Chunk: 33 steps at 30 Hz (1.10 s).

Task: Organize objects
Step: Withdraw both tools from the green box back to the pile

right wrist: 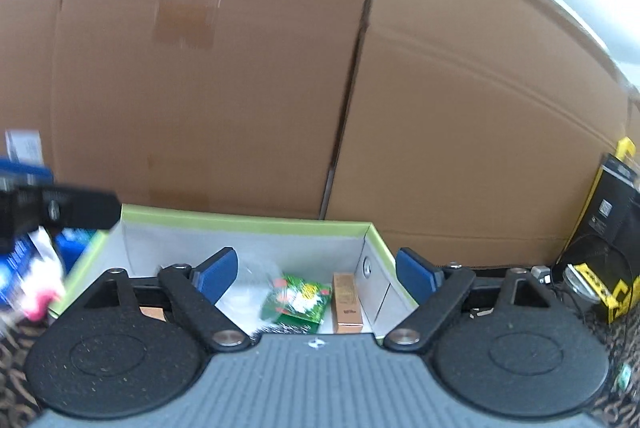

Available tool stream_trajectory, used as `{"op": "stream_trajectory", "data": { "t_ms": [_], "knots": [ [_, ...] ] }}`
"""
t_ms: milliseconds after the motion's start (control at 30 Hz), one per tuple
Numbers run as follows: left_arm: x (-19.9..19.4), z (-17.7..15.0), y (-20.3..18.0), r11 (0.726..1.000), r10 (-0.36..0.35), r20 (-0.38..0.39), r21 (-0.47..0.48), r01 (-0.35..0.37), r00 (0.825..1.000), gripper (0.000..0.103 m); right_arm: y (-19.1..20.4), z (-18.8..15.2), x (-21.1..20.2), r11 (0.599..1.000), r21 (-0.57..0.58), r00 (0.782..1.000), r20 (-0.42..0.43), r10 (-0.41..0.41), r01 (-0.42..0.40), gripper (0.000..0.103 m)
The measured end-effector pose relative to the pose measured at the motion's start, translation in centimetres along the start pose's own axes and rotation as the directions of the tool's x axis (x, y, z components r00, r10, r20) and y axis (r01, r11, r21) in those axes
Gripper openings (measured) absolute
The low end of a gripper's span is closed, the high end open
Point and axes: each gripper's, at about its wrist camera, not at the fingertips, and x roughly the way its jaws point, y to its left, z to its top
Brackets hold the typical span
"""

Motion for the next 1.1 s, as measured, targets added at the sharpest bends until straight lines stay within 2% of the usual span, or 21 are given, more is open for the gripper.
{"op": "stream_trajectory", "data": {
  "t_ms": [167,333,500,633,800,1100],
  "knots": [
    [-4.4,-1.2,1.0,0.999,0.024,0.034,-0.025,-0.024,0.999,0.103,0.2,-0.9,-5.1,0.994,0.100,0.997,0.063,0.033,-0.039,0.095],
    [-8.6,-3.9,3.3,0.995,0.083,0.046,-0.062,-0.080,0.996,0.103,1.5,-3.2,-7.1,0.982,0.161,0.994,0.072,0.086,-0.097,0.095],
    [-11.5,-7.8,5.1,0.985,0.169,0.029,-0.043,-0.167,0.985,0.103,4.3,-5.6,-6.7,0.968,0.206,0.990,0.026,0.140,-0.142,0.095],
    [-12.9,-10.6,7.0,0.975,0.200,-0.029,-0.093,-0.201,0.979,0.103,6.8,-7.5,-6.2,0.950,0.240,0.976,-0.030,0.215,-0.202,0.095],
    [-14.0,-12.7,9.6,0.958,0.244,-0.078,-0.133,-0.253,0.967,0.103,10.5,-8.8,-5.2,0.947,0.202,0.956,-0.106,0.273,-0.248,0.095],
    [-14.7,-12.7,15.0,0.928,0.321,-0.092,-0.166,-0.333,0.942,0.103,16.2,-7.7,-4.1,0.940,0.091,0.933,-0.121,0.338,-0.329,0.095]
  ]
}}
